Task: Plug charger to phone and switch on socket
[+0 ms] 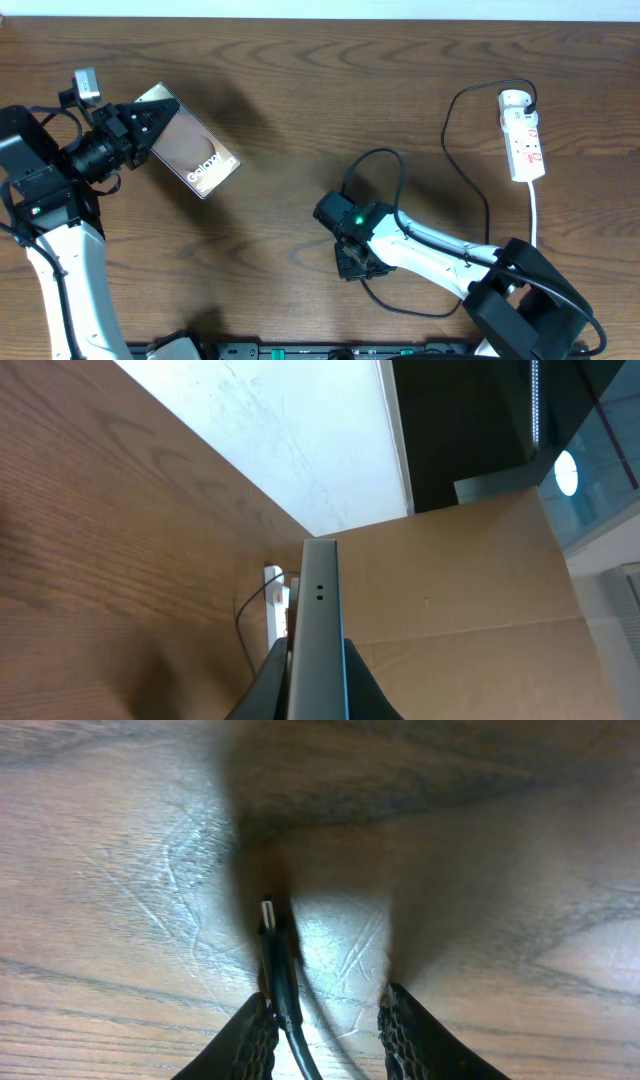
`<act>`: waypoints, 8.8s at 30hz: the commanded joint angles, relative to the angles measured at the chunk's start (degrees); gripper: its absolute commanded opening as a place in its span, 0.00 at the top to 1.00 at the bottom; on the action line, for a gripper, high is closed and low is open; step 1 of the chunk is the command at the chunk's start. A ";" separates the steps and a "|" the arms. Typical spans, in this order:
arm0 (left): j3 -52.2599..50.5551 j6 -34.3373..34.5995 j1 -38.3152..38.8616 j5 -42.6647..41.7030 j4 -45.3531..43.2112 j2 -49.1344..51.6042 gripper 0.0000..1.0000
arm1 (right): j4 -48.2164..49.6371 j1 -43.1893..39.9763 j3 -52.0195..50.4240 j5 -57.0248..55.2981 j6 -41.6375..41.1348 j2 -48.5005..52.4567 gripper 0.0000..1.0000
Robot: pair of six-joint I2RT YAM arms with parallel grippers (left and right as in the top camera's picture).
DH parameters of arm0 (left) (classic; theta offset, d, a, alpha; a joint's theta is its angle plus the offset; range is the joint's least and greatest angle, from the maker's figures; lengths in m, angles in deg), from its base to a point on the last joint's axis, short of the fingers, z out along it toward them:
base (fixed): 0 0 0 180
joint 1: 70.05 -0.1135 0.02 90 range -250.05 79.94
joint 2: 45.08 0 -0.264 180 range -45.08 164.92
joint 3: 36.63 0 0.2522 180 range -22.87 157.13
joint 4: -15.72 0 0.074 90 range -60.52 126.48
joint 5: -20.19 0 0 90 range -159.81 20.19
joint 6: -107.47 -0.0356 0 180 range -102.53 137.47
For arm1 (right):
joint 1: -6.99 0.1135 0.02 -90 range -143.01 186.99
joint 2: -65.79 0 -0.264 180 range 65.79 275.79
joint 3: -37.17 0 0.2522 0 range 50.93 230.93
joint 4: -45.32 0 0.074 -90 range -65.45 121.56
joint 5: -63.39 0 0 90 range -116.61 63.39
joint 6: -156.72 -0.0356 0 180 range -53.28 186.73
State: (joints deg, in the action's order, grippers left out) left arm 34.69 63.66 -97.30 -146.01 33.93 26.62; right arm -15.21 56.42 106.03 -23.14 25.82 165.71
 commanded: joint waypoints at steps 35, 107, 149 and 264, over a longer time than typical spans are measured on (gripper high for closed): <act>-0.24 -0.76 0.11 -1.81 -0.44 -0.22 0.93 | 1.75 0.55 -0.48 1.62 5.66 0.59 0.99; -0.24 -3.02 5.44 -12.02 -10.29 -0.24 0.93 | 10.23 -15.76 23.50 85.94 54.16 2.49 0.99; -0.24 5.77 10.36 -1.16 -13.16 -0.33 0.93 | 17.03 -14.82 23.50 85.15 44.44 2.54 0.99; -0.22 10.10 10.16 -10.03 -23.93 -0.35 0.92 | 15.43 -10.56 25.62 73.57 39.39 -1.07 0.99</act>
State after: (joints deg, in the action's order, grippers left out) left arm 34.25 72.19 -88.40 -156.18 11.94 26.62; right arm -0.70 45.87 131.84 50.25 67.33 164.09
